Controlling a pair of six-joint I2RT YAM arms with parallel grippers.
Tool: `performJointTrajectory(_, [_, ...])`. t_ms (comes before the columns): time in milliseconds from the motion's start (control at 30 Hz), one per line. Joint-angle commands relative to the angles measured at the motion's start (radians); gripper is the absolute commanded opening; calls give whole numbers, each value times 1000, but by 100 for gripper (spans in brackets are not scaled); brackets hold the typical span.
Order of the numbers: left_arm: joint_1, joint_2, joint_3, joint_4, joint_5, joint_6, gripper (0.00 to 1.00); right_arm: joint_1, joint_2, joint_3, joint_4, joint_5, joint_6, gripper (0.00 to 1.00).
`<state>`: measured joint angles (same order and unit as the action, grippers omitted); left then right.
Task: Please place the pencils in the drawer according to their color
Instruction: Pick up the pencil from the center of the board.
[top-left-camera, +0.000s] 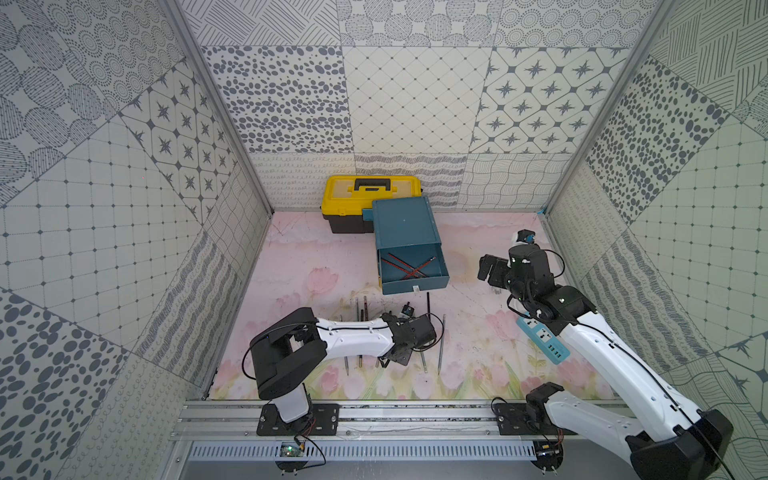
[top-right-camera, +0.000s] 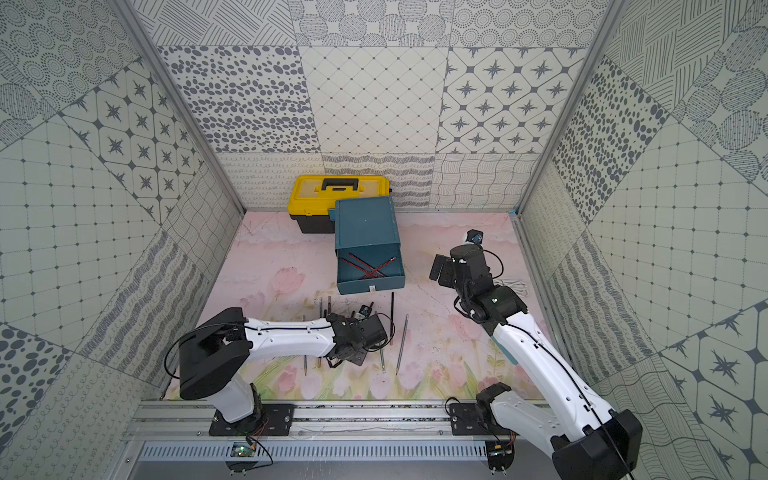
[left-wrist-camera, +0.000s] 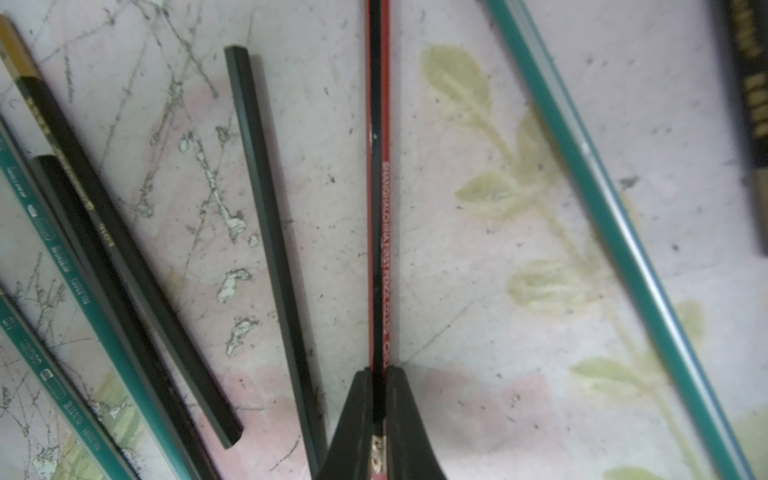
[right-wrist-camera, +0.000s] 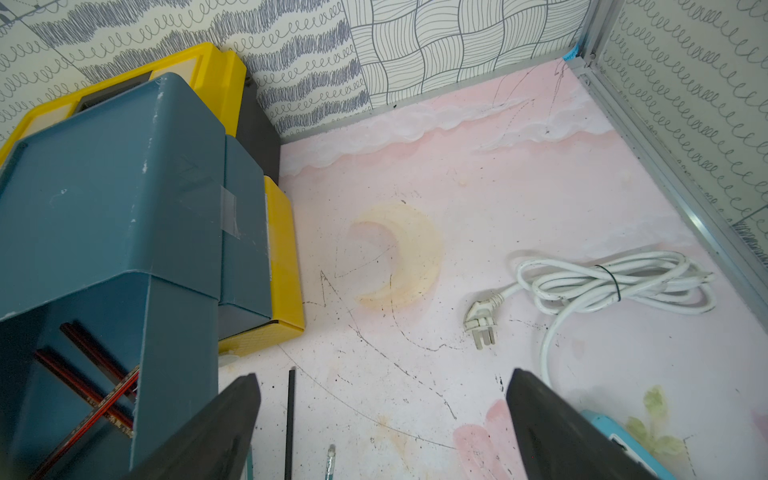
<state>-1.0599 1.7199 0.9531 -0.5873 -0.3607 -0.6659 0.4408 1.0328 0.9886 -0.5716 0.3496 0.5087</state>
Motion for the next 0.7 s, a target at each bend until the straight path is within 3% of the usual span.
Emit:
performJointTrajectory(0, [7,10,-20,-40,162,49,0,-6,-22,1,36,11,1,99])
performJointTrajectory(400, [-5,-176,-10,-99,198,113,0,-7,-29,-8,36,13,13,99])
performJointTrajectory(667, [-6,-223,2,-139,181,131,0,-6,-31,-8,36,14,14,99])
